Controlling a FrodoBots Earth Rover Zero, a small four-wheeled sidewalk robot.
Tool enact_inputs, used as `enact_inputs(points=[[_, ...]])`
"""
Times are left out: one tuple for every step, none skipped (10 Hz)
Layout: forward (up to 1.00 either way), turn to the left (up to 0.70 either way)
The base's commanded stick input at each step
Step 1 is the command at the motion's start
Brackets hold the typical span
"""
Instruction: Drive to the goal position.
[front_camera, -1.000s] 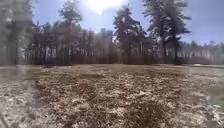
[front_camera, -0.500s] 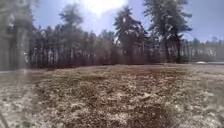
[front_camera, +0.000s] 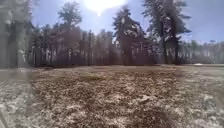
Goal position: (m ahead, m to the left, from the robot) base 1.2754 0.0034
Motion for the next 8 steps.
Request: enact_inputs(points=[[0.50,0.00],[0.50,0.00],[0.50,0.00],[0.50,0.00],[0.50,0.00],[0.50,0.00],[0.50,0.00],[0.50,0.00]])
